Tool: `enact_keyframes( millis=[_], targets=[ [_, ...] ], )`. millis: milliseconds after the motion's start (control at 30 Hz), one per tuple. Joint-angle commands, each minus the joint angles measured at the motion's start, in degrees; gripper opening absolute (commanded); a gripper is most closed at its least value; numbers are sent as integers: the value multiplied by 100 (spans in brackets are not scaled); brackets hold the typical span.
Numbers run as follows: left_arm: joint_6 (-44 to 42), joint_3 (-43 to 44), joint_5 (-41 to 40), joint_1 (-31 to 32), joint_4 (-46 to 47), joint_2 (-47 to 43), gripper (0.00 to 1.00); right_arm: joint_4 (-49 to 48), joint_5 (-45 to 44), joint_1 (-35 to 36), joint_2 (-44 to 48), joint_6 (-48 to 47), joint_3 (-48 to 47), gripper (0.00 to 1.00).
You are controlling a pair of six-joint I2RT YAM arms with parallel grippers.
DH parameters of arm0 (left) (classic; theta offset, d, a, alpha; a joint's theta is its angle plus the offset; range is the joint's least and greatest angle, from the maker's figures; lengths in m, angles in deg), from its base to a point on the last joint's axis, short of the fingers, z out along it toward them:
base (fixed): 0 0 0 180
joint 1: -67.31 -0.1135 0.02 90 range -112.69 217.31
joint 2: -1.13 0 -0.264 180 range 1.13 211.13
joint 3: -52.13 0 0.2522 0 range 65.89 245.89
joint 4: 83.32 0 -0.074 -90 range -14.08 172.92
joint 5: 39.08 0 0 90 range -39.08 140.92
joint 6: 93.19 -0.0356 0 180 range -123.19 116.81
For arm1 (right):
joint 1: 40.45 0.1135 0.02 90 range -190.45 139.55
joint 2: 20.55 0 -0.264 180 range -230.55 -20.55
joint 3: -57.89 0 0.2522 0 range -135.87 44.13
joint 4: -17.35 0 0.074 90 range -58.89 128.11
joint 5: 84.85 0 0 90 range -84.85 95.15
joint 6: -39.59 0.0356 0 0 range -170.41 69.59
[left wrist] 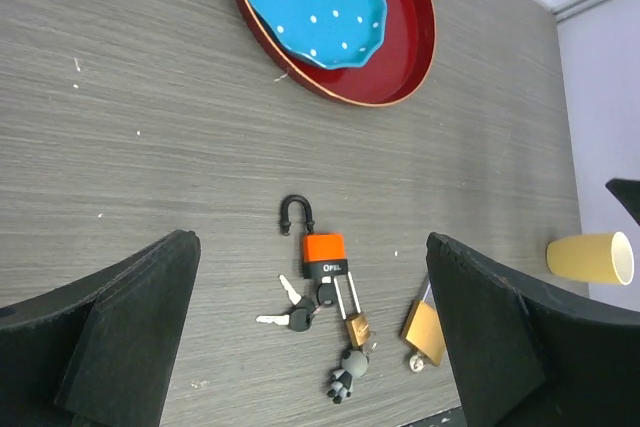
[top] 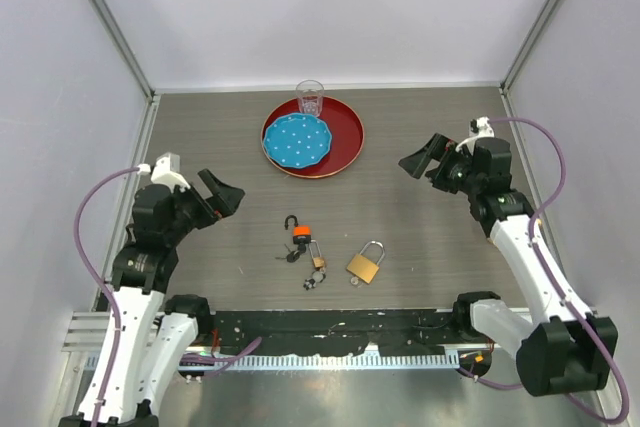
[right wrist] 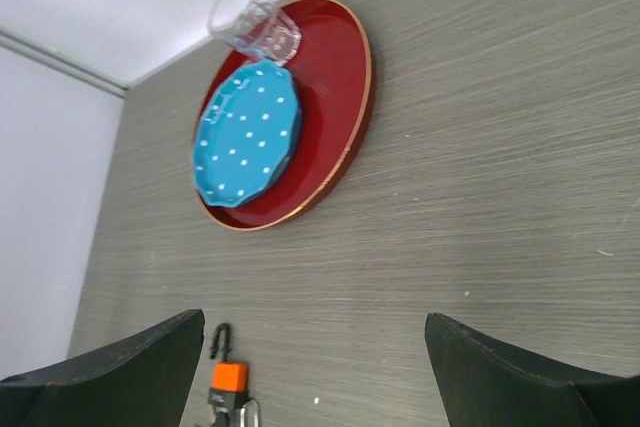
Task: Lock with the key
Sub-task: Pick up the lock from the center of the board.
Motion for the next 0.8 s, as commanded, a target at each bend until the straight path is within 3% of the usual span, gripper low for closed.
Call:
enact_keyframes(
  millis=[0, 167, 367, 567, 767],
  targets=[
    [101, 384, -127, -9, -369, 225, 100, 89, 570, -30, 536, 195, 113, 98],
    [-91, 429, 705, -9, -203, 1032, 100, 142, 858, -21, 46, -59, 227, 96],
    [-56, 736, 919, 78, -466, 2158, 100, 424, 991, -21, -781, -235, -36, 94],
    [110, 1262, -205, 930, -721, 2967, 100, 292, 1343, -12, -1098, -262, 95, 94],
    [426, 2167, -1635, 2433, -1151, 4188, 100, 318, 1431, 5, -1107, -402, 157, 94]
  ],
)
